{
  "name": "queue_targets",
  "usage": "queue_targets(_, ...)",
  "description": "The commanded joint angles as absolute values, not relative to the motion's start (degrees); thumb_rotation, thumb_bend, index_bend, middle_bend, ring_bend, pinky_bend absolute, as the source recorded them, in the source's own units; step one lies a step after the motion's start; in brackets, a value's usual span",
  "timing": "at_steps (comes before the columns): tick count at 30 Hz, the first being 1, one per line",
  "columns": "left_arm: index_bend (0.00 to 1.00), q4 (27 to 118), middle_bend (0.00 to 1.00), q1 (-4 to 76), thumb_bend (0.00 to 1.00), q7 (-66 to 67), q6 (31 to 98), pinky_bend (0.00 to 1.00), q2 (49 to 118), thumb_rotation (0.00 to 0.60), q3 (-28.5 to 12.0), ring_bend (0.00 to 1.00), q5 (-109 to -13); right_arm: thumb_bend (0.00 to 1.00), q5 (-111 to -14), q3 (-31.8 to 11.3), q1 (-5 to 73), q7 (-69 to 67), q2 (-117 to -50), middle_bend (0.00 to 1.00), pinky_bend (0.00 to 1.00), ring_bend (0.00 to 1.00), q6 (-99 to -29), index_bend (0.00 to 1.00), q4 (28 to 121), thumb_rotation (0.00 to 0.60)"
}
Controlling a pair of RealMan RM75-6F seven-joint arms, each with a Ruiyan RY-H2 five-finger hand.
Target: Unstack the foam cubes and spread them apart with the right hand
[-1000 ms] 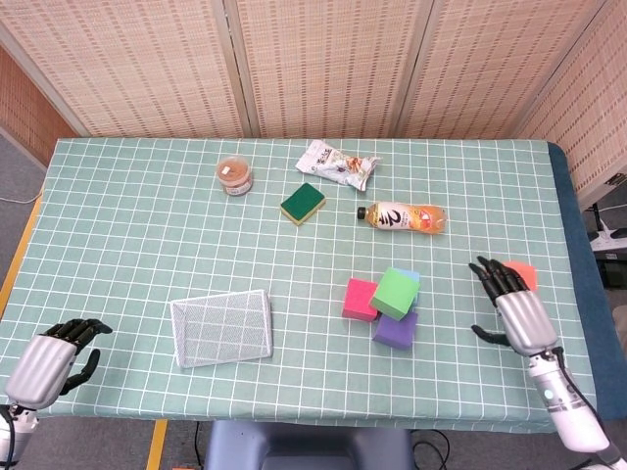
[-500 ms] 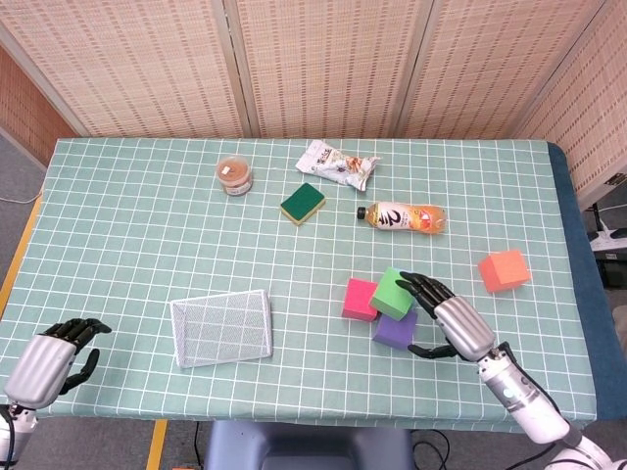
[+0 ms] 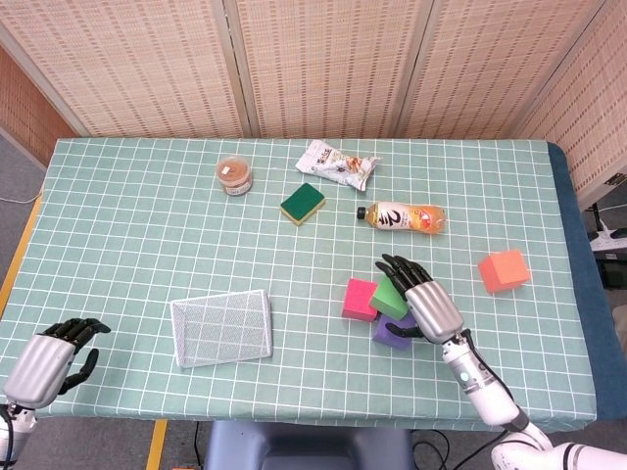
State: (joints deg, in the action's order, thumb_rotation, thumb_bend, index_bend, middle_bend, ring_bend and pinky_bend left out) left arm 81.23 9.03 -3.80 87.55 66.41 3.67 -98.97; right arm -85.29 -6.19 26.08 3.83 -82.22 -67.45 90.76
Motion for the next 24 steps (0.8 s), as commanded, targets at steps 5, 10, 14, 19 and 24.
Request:
queue_targets(5, 0.36, 81.3, 0.35, 9.3, 0.54, -3.4, 86.8, 0.5, 66.5, 0.6, 3.8, 0.33, -98.8, 0.06, -81.4, -7.1, 27.5, 5.5, -83.5, 0.0, 0.15, 0.0, -64.1, 0.0, 89.1, 0.6)
queue_targets(10, 0.36, 81.3, 0.35, 9.2, 0.54, -3.6, 86.9, 0.5, 66.5, 0.6, 3.8, 0.33, -98.9, 0.06, -81.3, -7.9, 27.5, 6.4, -86.1, 0.21, 0.47, 0.18, -66.4, 0.26, 85.6, 0.6)
queue_targets(14, 0.36, 81.2, 0.35, 9.3, 0.54, -3.8, 86.9, 0.5, 66.5, 0.6, 3.8, 0.33, -98.9, 0.07, -82.1, -8.1, 27.0, 7.9, -88.1, 0.48, 0.75, 0.5, -69.2, 0.55, 82.9, 0.6)
queue_targets(19, 0.36, 81.2, 0.35, 9.4, 0.54, -3.8, 86.8, 0.5, 66.5, 0.6, 3.9, 0.33, -99.0, 0.11, -85.2, -8.4, 25.8, 7.2, -89.3, 0.57, 0.83, 0.58, -75.1, 0.65, 80.4, 0.6)
queue_targets(24, 0.36, 81.3, 0.35, 9.4, 0.54, -3.7, 86.5, 0.5, 66.5, 0.6, 3.9, 0.33, -98.9, 0.11, -87.6, -6.6, 22.7, 6.1, -85.9, 0.57, 0.83, 0.58, -79.8, 0.65, 82.1, 0.6)
